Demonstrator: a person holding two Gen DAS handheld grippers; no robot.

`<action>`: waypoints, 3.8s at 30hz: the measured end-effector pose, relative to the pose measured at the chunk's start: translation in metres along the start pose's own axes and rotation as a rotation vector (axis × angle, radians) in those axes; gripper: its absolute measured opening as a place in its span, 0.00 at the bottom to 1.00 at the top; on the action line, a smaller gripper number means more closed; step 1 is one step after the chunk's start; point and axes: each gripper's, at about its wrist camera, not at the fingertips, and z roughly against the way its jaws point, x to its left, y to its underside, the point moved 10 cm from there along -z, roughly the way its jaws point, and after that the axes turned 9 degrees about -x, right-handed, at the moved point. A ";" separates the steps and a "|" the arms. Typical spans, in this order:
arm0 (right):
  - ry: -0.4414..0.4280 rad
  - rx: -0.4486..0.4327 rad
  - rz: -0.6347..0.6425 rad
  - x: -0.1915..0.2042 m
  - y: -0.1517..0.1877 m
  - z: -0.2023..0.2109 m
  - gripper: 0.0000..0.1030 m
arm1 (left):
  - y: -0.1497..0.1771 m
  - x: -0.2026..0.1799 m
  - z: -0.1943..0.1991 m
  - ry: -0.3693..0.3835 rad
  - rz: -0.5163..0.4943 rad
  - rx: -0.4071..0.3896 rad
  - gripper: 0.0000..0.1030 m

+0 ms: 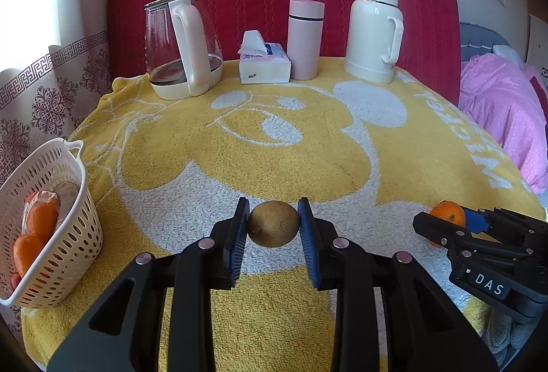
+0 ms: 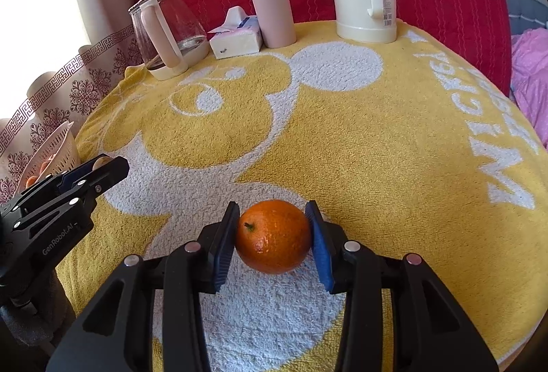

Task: Organize fruits
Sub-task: 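Carry the pear into the white basket and open the left tool, then carry the orange into the white basket and open the right tool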

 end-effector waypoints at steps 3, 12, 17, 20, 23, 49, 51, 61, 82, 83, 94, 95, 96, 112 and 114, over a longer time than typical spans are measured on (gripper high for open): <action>-0.023 -0.005 0.003 0.004 -0.001 0.002 0.39 | -0.002 0.002 0.002 -0.004 0.005 -0.005 0.29; -0.027 -0.010 0.012 0.007 -0.001 0.003 0.39 | -0.011 0.016 0.020 -0.035 0.036 -0.039 0.29; -0.027 -0.016 0.016 0.007 -0.002 0.004 0.39 | -0.020 0.030 0.035 -0.042 0.074 -0.056 0.29; -0.025 -0.017 0.015 0.007 -0.002 0.005 0.39 | -0.029 0.045 0.046 -0.072 0.080 -0.084 0.29; -0.022 -0.018 0.014 0.007 -0.002 0.004 0.39 | -0.038 0.066 0.059 -0.110 0.107 -0.106 0.29; -0.023 -0.015 0.014 0.006 -0.001 0.004 0.39 | -0.041 0.229 0.098 -0.347 0.325 -0.125 0.30; -0.023 -0.015 0.014 0.006 -0.001 0.004 0.39 | -0.039 0.234 0.098 -0.350 0.342 -0.121 0.30; -0.034 -0.015 0.005 0.008 -0.002 0.005 0.39 | -0.045 0.233 0.106 -0.354 0.341 -0.149 0.76; -0.399 0.024 0.095 0.239 -0.043 0.007 0.39 | -0.060 0.294 0.158 -0.445 0.414 -0.269 0.97; -0.414 0.031 0.113 0.255 -0.042 0.005 0.39 | -0.062 0.295 0.159 -0.436 0.417 -0.273 0.97; -0.521 0.127 0.241 0.376 -0.022 -0.015 0.39 | -0.057 0.322 0.169 -0.446 0.493 -0.291 0.97; -0.526 0.138 0.245 0.382 -0.020 -0.018 0.39 | -0.056 0.325 0.169 -0.446 0.502 -0.289 0.97; -0.532 0.152 0.245 0.386 -0.017 -0.022 0.40 | -0.055 0.327 0.169 -0.449 0.510 -0.288 0.97; -0.482 0.099 0.150 0.342 -0.016 -0.011 0.62 | -0.053 0.325 0.163 -0.431 0.484 -0.269 0.97; -0.450 0.073 0.147 0.328 -0.018 -0.007 0.71 | -0.054 0.322 0.161 -0.430 0.465 -0.263 0.97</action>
